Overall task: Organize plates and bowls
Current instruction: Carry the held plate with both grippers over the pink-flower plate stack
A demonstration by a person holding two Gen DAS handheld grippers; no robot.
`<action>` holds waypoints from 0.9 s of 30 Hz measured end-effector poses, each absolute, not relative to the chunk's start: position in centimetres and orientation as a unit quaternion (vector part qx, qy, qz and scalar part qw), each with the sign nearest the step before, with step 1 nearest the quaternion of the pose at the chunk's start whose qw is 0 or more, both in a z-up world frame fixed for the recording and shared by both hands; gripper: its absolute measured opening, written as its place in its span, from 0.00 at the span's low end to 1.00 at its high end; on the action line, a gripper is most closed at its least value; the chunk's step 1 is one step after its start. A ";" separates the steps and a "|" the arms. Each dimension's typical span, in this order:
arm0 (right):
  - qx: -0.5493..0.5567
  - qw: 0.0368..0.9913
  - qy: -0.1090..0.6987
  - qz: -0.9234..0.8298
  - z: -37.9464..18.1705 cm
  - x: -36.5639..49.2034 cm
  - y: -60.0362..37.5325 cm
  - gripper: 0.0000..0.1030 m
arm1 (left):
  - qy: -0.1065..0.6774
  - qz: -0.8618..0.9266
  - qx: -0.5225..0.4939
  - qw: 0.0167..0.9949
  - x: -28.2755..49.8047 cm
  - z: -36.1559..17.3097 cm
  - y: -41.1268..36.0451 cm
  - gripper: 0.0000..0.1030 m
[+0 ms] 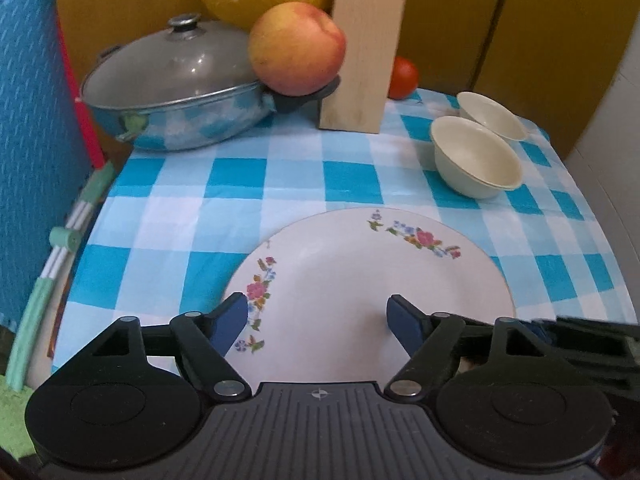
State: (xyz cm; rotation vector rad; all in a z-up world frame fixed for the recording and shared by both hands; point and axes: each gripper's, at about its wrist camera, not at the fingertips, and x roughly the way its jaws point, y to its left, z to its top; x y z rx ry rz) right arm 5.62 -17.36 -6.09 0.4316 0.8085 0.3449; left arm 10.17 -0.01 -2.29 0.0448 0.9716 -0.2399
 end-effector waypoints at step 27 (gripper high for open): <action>0.216 0.882 0.399 0.129 -7.2 8.0 -18.4 0.27 | 0.540 -0.116 -0.056 0.831 16.3 -4.5 2.0 0.79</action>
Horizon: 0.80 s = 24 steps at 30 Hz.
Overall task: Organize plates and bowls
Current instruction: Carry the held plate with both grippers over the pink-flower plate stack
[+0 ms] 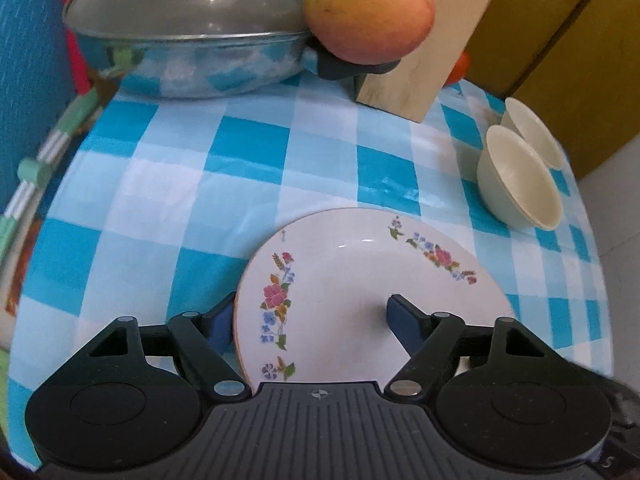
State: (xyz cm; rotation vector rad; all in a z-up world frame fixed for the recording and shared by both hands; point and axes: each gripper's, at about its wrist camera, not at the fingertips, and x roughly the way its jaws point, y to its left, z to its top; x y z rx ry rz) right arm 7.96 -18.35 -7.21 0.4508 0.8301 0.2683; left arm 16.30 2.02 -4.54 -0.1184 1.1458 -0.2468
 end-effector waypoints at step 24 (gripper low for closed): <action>0.189 0.886 0.390 0.163 -5.3 1.0 -17.4 0.27 | 0.510 -0.131 -0.056 0.848 8.4 -2.7 4.1 0.78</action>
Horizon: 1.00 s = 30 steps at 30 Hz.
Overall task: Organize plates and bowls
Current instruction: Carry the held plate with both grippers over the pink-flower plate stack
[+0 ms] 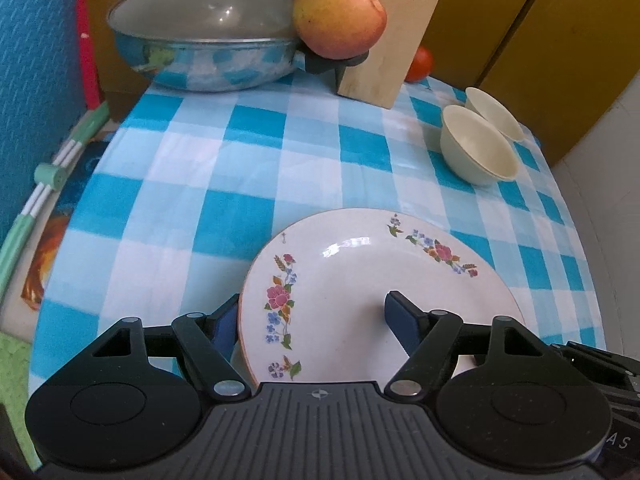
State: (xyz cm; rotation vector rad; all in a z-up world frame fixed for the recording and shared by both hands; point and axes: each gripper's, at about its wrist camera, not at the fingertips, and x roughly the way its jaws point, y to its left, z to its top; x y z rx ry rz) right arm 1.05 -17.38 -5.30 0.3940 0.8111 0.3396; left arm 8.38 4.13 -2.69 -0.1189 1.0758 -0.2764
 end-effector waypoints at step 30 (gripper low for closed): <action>0.090 0.885 0.431 0.151 -5.5 -4.7 -15.7 0.34 | 0.485 -0.109 0.010 0.868 5.2 -2.3 3.6 0.77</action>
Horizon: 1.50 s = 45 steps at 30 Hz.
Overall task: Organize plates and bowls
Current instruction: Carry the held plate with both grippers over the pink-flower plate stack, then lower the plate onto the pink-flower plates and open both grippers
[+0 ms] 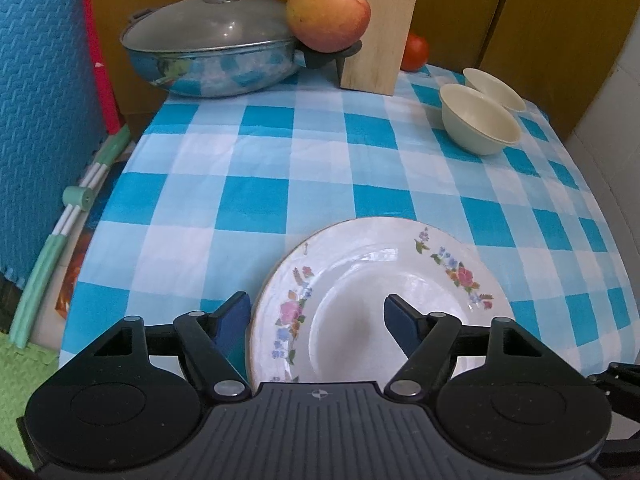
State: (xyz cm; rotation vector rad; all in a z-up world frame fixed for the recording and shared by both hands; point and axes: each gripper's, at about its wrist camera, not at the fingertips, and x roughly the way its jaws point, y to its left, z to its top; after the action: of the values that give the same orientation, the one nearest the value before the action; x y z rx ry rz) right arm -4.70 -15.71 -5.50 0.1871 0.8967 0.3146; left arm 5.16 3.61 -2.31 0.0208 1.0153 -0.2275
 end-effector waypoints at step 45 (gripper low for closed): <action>0.170 0.878 0.437 0.097 -4.9 0.8 -22.1 0.42 | 0.538 -0.131 0.019 0.833 7.0 -3.9 0.4 0.86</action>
State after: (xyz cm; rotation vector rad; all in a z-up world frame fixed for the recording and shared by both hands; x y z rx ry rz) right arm 0.77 -22.11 -4.87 0.3552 0.9111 0.2027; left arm 6.97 0.35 -3.88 0.0398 1.1403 -0.2773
